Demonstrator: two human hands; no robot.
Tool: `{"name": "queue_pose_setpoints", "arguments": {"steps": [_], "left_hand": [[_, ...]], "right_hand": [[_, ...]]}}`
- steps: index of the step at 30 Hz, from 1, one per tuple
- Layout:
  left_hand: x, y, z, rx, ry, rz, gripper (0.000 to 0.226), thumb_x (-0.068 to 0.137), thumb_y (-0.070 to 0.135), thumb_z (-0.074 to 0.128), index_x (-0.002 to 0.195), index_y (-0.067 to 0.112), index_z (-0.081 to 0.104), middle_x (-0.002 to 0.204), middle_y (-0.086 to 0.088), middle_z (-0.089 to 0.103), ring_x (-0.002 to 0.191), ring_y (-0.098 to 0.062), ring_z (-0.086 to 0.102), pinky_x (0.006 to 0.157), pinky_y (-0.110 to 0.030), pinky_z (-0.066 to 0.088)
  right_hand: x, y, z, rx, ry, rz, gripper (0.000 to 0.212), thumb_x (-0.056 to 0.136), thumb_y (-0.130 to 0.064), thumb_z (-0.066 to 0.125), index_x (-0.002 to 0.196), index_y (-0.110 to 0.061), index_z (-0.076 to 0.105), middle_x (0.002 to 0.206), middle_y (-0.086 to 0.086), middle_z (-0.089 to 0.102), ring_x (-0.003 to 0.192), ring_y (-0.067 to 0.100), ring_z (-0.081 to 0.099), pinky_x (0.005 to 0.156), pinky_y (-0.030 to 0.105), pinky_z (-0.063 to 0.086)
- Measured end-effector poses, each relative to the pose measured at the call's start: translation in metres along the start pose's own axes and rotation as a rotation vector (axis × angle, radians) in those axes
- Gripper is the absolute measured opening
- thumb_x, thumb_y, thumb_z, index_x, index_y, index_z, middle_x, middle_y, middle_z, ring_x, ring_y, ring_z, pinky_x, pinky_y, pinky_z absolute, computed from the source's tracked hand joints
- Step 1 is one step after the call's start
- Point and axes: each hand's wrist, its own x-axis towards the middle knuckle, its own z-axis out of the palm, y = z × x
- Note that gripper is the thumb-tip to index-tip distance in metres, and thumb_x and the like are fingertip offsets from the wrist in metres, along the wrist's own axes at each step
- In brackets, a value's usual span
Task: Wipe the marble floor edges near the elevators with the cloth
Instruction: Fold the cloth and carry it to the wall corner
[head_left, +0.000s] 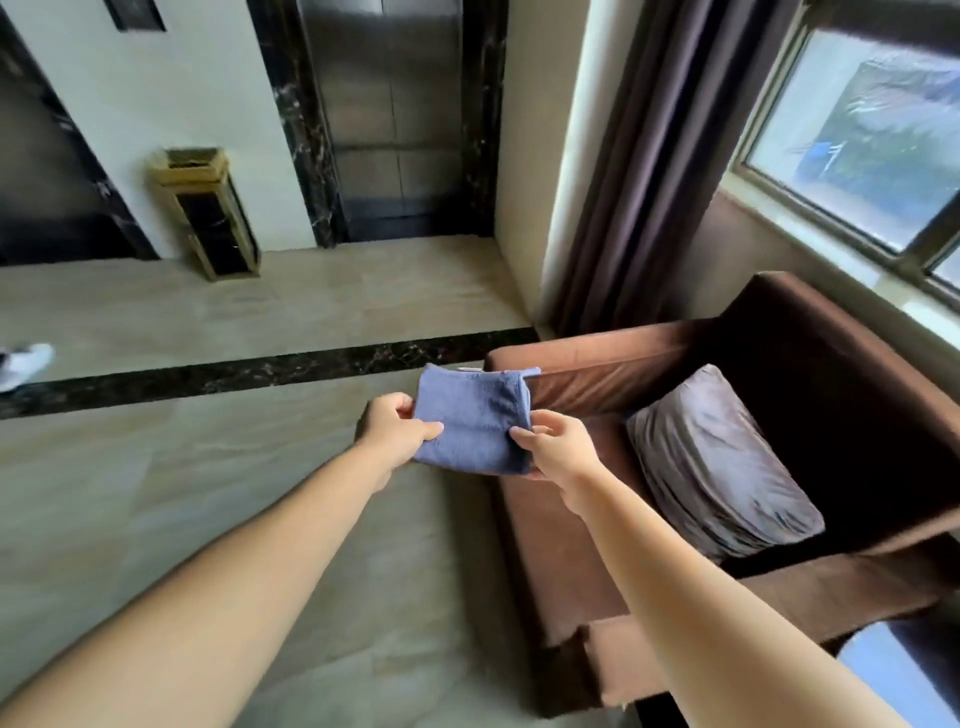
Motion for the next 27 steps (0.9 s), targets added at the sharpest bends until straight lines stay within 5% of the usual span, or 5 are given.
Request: {"name": "queue_pose_setpoints", "arguments": {"steps": [4, 10, 16, 21, 27], "left_hand": [[0.047, -0.009, -0.036, -0.037, 0.049, -0.013, 0.025, 0.074, 0.007, 0.080, 0.075, 0.012, 0.056, 0.076, -0.006, 0.059, 0.074, -0.021, 0.052, 0.068, -0.034, 0.044], [0.139, -0.011, -0.036, -0.060, 0.019, -0.059, 0.023, 0.073, 0.005, 0.080, 0.077, 0.013, 0.058, 0.081, -0.009, 0.065, 0.077, -0.024, 0.059, 0.076, -0.044, 0.055], [0.260, 0.009, -0.034, -0.044, -0.005, -0.115, 0.023, 0.074, 0.006, 0.079, 0.076, 0.014, 0.057, 0.079, -0.006, 0.065, 0.074, -0.024, 0.060, 0.076, -0.045, 0.057], [0.362, 0.036, -0.051, -0.028, 0.013, -0.140, 0.019, 0.076, 0.009, 0.079, 0.087, 0.007, 0.063, 0.085, -0.006, 0.068, 0.077, -0.023, 0.060, 0.070, -0.034, 0.049], [0.487, 0.064, -0.059, -0.023, 0.020, -0.153, 0.029, 0.076, 0.010, 0.079, 0.070, 0.016, 0.051, 0.073, -0.003, 0.059, 0.069, -0.021, 0.052, 0.065, -0.033, 0.043]], "right_hand": [[0.041, -0.021, 0.046, -0.057, -0.017, -0.021, 0.010, 0.089, -0.012, 0.066, 0.098, -0.008, 0.069, 0.087, 0.007, 0.066, 0.074, 0.020, 0.061, 0.064, 0.036, 0.058], [0.133, -0.022, 0.072, -0.104, -0.008, 0.042, 0.015, 0.089, -0.013, 0.068, 0.103, -0.006, 0.068, 0.092, 0.009, 0.066, 0.080, 0.023, 0.061, 0.071, 0.040, 0.060], [0.258, -0.044, 0.095, -0.128, -0.019, 0.123, 0.002, 0.089, -0.015, 0.069, 0.089, -0.015, 0.067, 0.086, 0.004, 0.066, 0.073, 0.019, 0.058, 0.064, 0.035, 0.057], [0.359, -0.091, 0.125, -0.148, -0.066, 0.118, 0.004, 0.088, -0.015, 0.069, 0.087, -0.019, 0.070, 0.085, 0.003, 0.068, 0.074, 0.019, 0.061, 0.057, 0.029, 0.053], [0.470, -0.139, 0.151, -0.230, -0.084, 0.073, 0.015, 0.089, -0.013, 0.067, 0.080, -0.025, 0.070, 0.080, 0.005, 0.068, 0.067, 0.019, 0.060, 0.060, 0.033, 0.058]]}}
